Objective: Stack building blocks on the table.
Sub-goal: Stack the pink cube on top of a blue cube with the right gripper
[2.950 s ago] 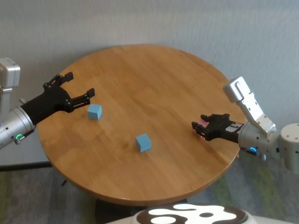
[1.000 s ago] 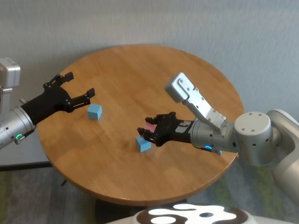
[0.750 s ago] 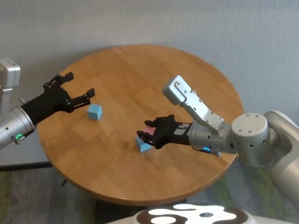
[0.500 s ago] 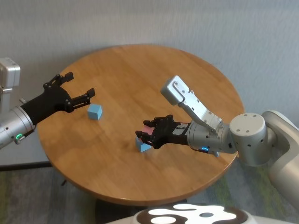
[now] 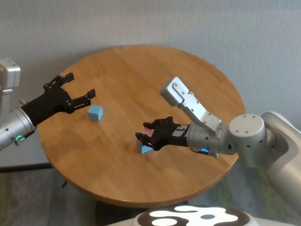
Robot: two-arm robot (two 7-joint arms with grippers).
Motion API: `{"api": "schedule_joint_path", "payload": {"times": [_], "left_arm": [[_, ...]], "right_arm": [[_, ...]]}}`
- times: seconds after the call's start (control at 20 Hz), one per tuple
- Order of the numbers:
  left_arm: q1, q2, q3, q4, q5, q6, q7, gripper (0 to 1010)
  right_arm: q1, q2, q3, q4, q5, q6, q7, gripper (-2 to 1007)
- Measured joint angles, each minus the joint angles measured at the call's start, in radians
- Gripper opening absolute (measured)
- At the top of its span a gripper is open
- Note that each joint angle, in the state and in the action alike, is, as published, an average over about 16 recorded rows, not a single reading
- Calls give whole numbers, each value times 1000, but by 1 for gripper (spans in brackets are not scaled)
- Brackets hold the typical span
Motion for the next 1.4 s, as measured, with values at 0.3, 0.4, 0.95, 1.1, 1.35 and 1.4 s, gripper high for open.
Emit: {"api": "schedule_joint_path", "payload": {"times": [0.3, 0.4, 0.95, 1.1, 1.35, 1.4], "left_arm": [[0, 0, 0, 0, 0, 0, 0, 1000], [0, 0, 0, 0, 0, 0, 0, 1000], [0, 0, 0, 0, 0, 0, 0, 1000], [0, 0, 0, 0, 0, 0, 0, 1000], [0, 0, 0, 0, 0, 0, 0, 1000], [0, 0, 0, 0, 0, 0, 0, 1000]], "right_arm": [[11, -11, -4, 22, -4, -11, 6, 352], [15, -14, -5, 28, -5, -16, 9, 352], [23, -21, -7, 52, -8, -36, 15, 352], [23, -21, -7, 53, -8, -37, 16, 352], [21, -21, -7, 53, -8, -38, 16, 352], [21, -21, -7, 53, -8, -38, 16, 352]]}}
